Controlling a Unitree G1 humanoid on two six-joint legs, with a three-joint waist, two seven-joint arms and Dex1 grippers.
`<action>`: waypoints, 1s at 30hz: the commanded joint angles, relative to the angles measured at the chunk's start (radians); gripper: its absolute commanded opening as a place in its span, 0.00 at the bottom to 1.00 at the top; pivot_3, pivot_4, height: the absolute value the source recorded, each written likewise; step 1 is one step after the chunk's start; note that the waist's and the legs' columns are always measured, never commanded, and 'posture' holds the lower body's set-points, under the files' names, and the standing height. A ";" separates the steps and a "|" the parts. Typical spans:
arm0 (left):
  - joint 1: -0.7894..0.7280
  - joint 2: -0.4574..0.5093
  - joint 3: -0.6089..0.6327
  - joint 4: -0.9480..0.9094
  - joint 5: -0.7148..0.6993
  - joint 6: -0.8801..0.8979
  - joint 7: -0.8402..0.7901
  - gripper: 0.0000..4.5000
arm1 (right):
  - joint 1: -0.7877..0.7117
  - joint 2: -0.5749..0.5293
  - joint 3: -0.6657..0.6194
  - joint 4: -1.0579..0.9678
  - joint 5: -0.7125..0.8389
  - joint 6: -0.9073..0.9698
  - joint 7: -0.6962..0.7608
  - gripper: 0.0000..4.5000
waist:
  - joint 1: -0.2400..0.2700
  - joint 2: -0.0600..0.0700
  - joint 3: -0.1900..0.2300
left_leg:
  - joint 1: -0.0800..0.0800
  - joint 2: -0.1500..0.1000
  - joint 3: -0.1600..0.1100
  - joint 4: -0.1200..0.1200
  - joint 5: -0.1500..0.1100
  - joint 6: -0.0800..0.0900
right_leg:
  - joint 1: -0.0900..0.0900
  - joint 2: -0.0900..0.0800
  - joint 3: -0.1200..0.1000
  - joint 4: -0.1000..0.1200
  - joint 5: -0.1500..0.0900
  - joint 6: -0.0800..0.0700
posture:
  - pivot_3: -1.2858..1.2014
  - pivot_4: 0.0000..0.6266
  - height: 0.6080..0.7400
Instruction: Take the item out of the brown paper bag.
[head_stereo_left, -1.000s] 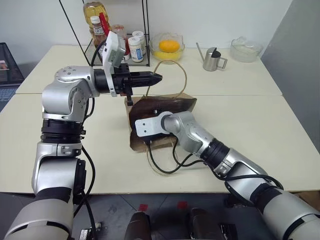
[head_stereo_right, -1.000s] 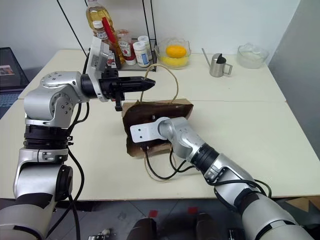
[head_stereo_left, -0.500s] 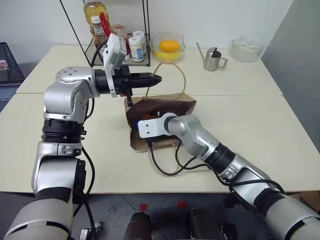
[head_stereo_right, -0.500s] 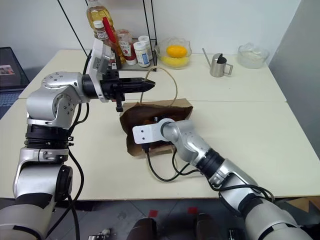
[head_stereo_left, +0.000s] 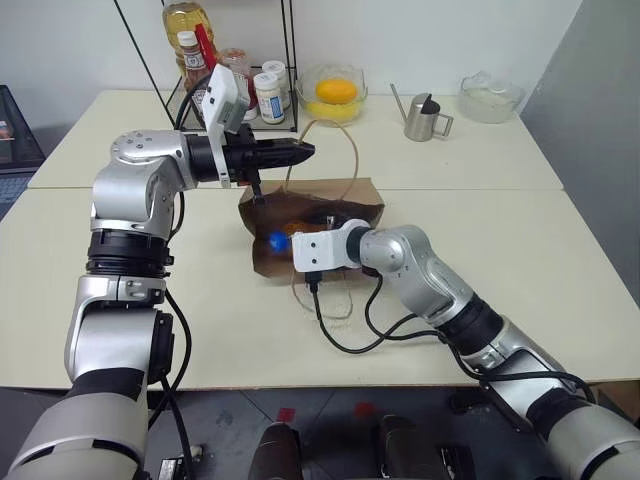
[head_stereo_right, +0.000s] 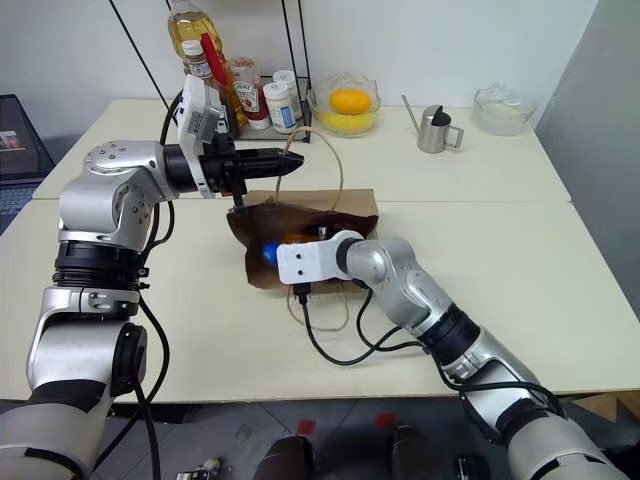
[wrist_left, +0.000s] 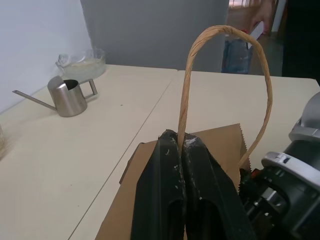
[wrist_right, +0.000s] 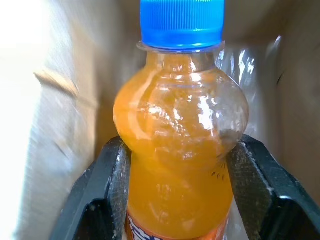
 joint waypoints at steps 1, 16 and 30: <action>-0.029 0.000 0.012 -0.015 -0.004 -0.015 0.004 0.00 | -0.007 0.006 -0.058 -0.076 0.032 -0.031 -0.023 0.54 | 0.000 0.000 0.000 | 0.000 0.000 0.000 0.000 0.000 0.000 | 0.000 0.000 0.000 0.000 0.000 0.000 | 0.52 0.24 1.00; -0.043 -0.014 0.011 0.010 0.005 -0.024 0.005 0.00 | 0.068 -0.016 -0.202 -0.286 0.262 -0.047 0.026 0.54 | 0.001 0.000 0.000 | 0.000 0.000 0.000 0.000 0.000 0.000 | 0.000 0.000 0.000 0.000 0.000 0.000 | 0.52 0.24 1.00; -0.097 -0.050 -0.001 0.113 0.039 -0.082 -0.013 0.00 | 0.160 -0.095 -0.338 -0.542 0.479 -0.042 0.043 0.54 | 0.004 0.000 0.000 | 0.000 0.000 0.000 0.000 0.000 0.000 | 0.000 0.000 0.000 0.000 0.000 0.000 | 0.52 0.24 1.00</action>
